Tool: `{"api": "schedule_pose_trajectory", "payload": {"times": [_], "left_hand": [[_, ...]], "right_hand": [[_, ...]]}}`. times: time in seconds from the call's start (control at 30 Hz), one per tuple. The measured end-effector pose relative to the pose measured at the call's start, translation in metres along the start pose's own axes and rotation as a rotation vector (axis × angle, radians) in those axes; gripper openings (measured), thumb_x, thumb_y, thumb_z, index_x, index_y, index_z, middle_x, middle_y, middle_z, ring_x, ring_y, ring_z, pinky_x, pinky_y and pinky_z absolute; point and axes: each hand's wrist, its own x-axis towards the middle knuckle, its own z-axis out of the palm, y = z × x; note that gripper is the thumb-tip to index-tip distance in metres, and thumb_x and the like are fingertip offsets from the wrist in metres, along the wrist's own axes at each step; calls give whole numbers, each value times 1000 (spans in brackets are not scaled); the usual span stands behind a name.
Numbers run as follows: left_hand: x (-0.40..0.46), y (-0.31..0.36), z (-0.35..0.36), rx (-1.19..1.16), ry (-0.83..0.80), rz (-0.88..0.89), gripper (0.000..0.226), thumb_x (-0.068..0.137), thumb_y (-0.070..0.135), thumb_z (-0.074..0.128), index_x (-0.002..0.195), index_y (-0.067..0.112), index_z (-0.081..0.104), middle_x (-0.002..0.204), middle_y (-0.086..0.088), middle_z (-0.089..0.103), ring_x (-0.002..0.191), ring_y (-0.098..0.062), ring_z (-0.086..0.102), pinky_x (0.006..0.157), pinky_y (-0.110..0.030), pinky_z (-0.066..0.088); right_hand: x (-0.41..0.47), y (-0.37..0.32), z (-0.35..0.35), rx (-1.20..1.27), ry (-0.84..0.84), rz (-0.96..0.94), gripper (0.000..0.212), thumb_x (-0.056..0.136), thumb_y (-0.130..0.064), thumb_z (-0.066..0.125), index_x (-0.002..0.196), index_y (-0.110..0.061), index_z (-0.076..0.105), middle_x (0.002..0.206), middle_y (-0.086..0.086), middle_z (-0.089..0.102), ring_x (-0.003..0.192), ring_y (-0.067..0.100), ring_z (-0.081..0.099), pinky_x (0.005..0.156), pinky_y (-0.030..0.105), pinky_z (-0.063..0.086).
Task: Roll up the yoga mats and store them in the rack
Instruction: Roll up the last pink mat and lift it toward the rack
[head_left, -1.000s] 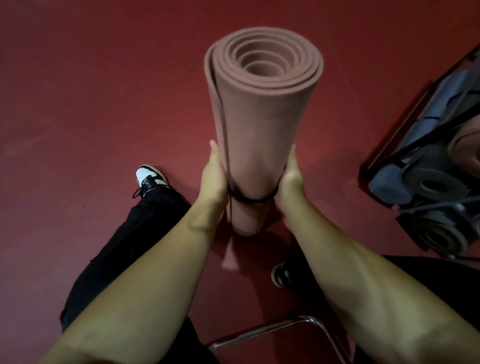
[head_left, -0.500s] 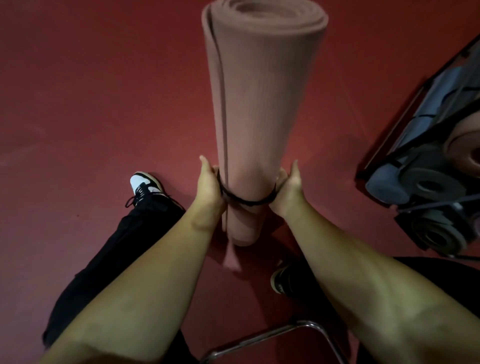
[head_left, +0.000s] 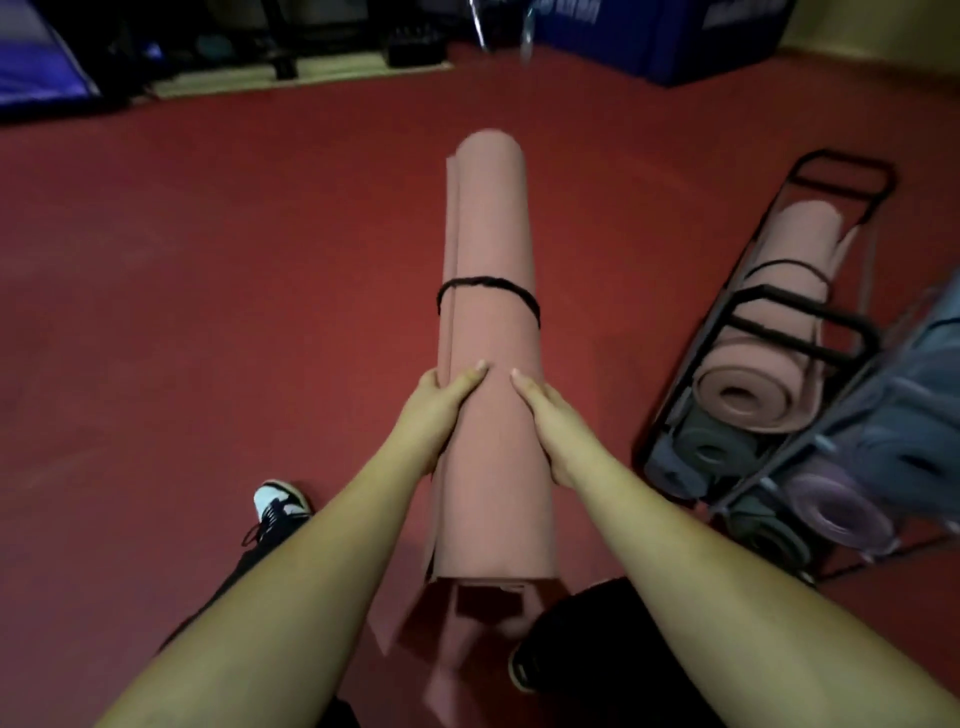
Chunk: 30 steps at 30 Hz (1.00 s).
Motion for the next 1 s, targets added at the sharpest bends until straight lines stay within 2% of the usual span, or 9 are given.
{"api": "schedule_pose_trajectory", "payload": {"times": [0.13, 0.3, 0.5, 0.6, 0.67, 0.73, 0.8, 0.9, 1.0], "left_hand": [[-33, 38, 24, 22, -44, 45, 106, 64, 73, 76, 145, 15, 38, 130, -3, 60, 105, -21, 66, 95, -46, 54], [-80, 89, 67, 3, -192, 156, 85, 83, 59, 68, 150, 26, 27, 133, 2, 54, 101, -10, 62, 80, -30, 52], [-106, 127, 126, 172, -330, 160, 108, 54, 65, 86, 140, 38, 26, 128, 1, 56, 106, -22, 63, 92, -45, 54], [-93, 151, 157, 125, -332, 188, 112, 58, 55, 88, 147, 23, 29, 131, -5, 57, 103, -24, 67, 85, -42, 57], [-80, 167, 177, 85, -334, 189, 101, 65, 49, 87, 144, 13, 35, 131, -11, 59, 102, -26, 67, 79, -39, 57], [-64, 178, 197, 64, -378, 153, 88, 66, 47, 87, 133, 4, 49, 124, -16, 65, 99, -30, 70, 81, -41, 57], [-51, 182, 217, 35, -425, 120, 79, 65, 43, 87, 126, 2, 59, 112, -18, 71, 96, -31, 72, 87, -44, 57], [-30, 181, 245, 62, -460, 89, 100, 46, 48, 92, 128, 1, 58, 108, -18, 73, 94, -33, 72, 91, -50, 56], [-1, 189, 280, 115, -513, 85, 110, 40, 55, 92, 130, 2, 57, 108, -17, 73, 93, -33, 73, 91, -51, 56]], "right_hand": [[-34, -30, -24, 38, 30, -81, 50, 89, -50, 65, 130, -24, 54, 111, -2, 68, 94, 11, 67, 77, 28, 54], [-76, -86, -70, 109, 92, -149, 81, 65, -65, 76, 128, -16, 61, 111, 8, 73, 96, 24, 72, 91, 45, 56], [-100, -137, -132, 189, 159, -218, 66, 74, -61, 74, 118, -12, 66, 102, 11, 75, 90, 28, 73, 87, 48, 57], [-103, -152, -157, 239, 170, -223, 62, 78, -58, 72, 121, -15, 64, 105, 11, 75, 95, 28, 73, 90, 46, 56], [-105, -156, -175, 279, 184, -212, 67, 76, -58, 73, 127, -17, 60, 110, 10, 73, 97, 28, 72, 88, 44, 56], [-102, -153, -195, 291, 204, -196, 84, 67, -65, 77, 135, -20, 55, 116, 9, 71, 99, 30, 71, 87, 47, 56], [-104, -146, -211, 310, 174, -134, 82, 68, -67, 76, 130, -17, 57, 113, 14, 72, 96, 35, 71, 86, 50, 56], [-99, -132, -230, 369, 149, -65, 85, 68, -60, 81, 133, -14, 51, 114, 22, 69, 90, 42, 71, 73, 54, 57], [-79, -142, -260, 362, 240, -92, 88, 70, -53, 82, 139, -10, 48, 111, 24, 69, 87, 42, 72, 70, 52, 58]]}}
